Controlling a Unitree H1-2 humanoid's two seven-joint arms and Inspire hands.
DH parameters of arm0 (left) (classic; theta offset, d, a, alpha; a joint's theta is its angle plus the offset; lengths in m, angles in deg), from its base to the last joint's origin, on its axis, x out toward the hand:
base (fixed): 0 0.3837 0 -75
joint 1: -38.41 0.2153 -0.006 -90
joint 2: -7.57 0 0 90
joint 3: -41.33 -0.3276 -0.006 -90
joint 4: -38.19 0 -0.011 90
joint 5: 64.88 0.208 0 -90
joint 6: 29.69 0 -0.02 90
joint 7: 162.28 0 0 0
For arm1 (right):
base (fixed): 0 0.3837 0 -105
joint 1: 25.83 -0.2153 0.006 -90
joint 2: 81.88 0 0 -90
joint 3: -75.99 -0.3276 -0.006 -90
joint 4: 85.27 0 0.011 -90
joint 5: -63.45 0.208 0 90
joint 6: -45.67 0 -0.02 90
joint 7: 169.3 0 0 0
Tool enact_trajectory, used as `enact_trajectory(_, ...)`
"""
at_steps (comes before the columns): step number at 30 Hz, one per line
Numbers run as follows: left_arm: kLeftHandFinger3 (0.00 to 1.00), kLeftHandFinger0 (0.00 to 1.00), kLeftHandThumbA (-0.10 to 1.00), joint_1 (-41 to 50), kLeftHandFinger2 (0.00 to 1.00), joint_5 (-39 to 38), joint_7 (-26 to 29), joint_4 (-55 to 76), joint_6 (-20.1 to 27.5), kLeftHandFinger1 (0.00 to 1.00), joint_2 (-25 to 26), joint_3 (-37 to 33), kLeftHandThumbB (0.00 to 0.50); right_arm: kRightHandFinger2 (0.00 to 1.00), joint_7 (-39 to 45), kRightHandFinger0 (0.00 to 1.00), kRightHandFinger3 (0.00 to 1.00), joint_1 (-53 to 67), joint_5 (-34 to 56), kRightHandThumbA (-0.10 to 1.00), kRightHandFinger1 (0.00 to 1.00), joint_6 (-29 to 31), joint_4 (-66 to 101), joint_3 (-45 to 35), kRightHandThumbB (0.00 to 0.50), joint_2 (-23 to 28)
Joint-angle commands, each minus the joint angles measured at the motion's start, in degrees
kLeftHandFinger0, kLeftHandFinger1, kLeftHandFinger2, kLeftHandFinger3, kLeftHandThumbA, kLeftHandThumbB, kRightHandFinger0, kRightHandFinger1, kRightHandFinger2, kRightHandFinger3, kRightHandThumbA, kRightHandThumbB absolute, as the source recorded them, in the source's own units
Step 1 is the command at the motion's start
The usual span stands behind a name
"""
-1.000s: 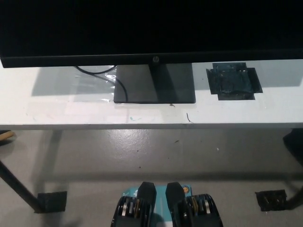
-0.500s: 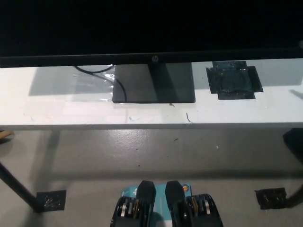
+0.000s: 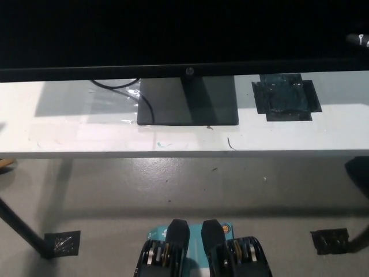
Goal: The monitor is placed at the center of the table and the robot uses both its hand to grab the left and right sides of the monitor to tilt the angle of the monitor downwards
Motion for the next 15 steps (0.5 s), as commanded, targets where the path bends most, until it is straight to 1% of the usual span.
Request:
enact_trajectory(1, 1.00, 1.00, 1.00, -4.9, 1.00, 1.3, -2.1, -1.9, 2.2, 1.00, 2.8, -0.9, 0.404, 1.00, 1.3, 1.00, 1.00, -5.2, -1.7, 1.00, 1.00, 2.9, -2.3, 1.1, 0.419, 0.3)
enact_trajectory(2, 1.00, 1.00, 1.00, -5.0, 1.00, 1.2, -2.1, -2.1, 2.3, 1.00, 2.8, -1.1, 0.404, 1.00, 1.4, 1.00, 1.00, -5.3, -1.7, 1.00, 1.00, 3.1, -2.6, 1.2, 0.419, 0.3)
enact_trajectory(3, 1.00, 1.00, 1.00, -7.5, 1.00, 3.2, -2.3, -4.5, 3.9, 1.00, 2.0, -3.2, 0.363, 1.00, 1.7, 1.00, 1.00, -6.2, -2.6, 1.00, 1.00, 2.9, -4.8, 2.2, 0.493, -0.5)
enact_trajectory(4, 1.00, 1.00, 1.00, -7.6, 1.00, 3.9, -2.3, -4.4, 3.9, 1.00, 2.1, -3.8, 0.348, 1.00, 1.7, 1.00, 1.00, -6.2, -2.6, 1.00, 1.00, 2.9, -4.7, 2.3, 0.482, -0.6)
enact_trajectory(6, 1.00, 1.00, 1.00, -8.0, 1.00, 5.1, -2.1, -4.4, 3.7, 1.00, 2.2, -5.0, 0.353, 1.00, 2.0, 1.00, 1.00, -6.3, -2.8, 1.00, 1.00, 3.2, -5.4, 2.7, 0.492, -0.7)
enact_trajectory(7, 1.00, 1.00, 1.00, -8.8, 1.00, 4.2, -3.2, -5.0, 3.7, 1.00, 1.6, -5.4, 0.349, 1.00, 2.1, 1.00, 1.00, -6.3, -2.8, 1.00, 1.00, 3.4, -5.9, 2.8, 0.493, -0.6)
enact_trajectory(8, 1.00, 1.00, 1.00, -10.5, 1.00, 3.3, -5.0, -5.9, 3.6, 1.00, 0.5, -6.2, 0.357, 1.00, 2.4, 1.00, 1.00, -6.1, -2.9, 1.00, 1.00, 3.6, -6.3, 2.9, 0.474, -0.3)
enact_trajectory(10, 1.00, 1.00, 1.00, -10.9, 1.00, 3.9, -4.9, -6.1, 3.7, 1.00, 0.5, -6.9, 0.359, 1.00, 2.7, 1.00, 1.00, -6.0, -2.9, 1.00, 1.00, 3.7, -6.2, 3.0, 0.468, -0.2)
enact_trajectory(11, 1.00, 1.00, 1.00, -13.3, 1.00, 7.4, -4.7, -6.8, 4.0, 1.00, -1.2, -10.1, 0.357, 1.00, 3.6, 1.00, 1.00, -3.5, -2.5, 1.00, 1.00, 4.1, -3.7, 2.7, 0.463, 1.7)
enact_trajectory(12, 1.00, 1.00, 1.00, -13.5, 1.00, 7.4, -4.7, -7.0, 4.1, 1.00, -1.2, -10.3, 0.357, 1.00, 3.6, 1.00, 1.00, -3.4, -2.5, 1.00, 1.00, 4.1, -3.7, 2.6, 0.463, 1.7)
enact_trajectory(13, 1.00, 1.00, 1.00, -14.3, 1.00, 7.6, -6.1, -6.1, 2.7, 1.00, -1.8, -11.5, 0.394, 1.00, 3.6, 1.00, 1.00, -1.7, -2.7, 1.00, 1.00, 2.7, -0.6, 2.7, 0.465, 2.2)
enact_trajectory(15, 1.00, 1.00, 1.00, -14.5, 1.00, 7.5, -6.0, -6.4, 2.8, 1.00, -1.7, -11.9, 0.399, 1.00, 3.5, 1.00, 1.00, -1.5, -2.7, 1.00, 1.00, 2.4, -0.2, 2.6, 0.467, 2.2)
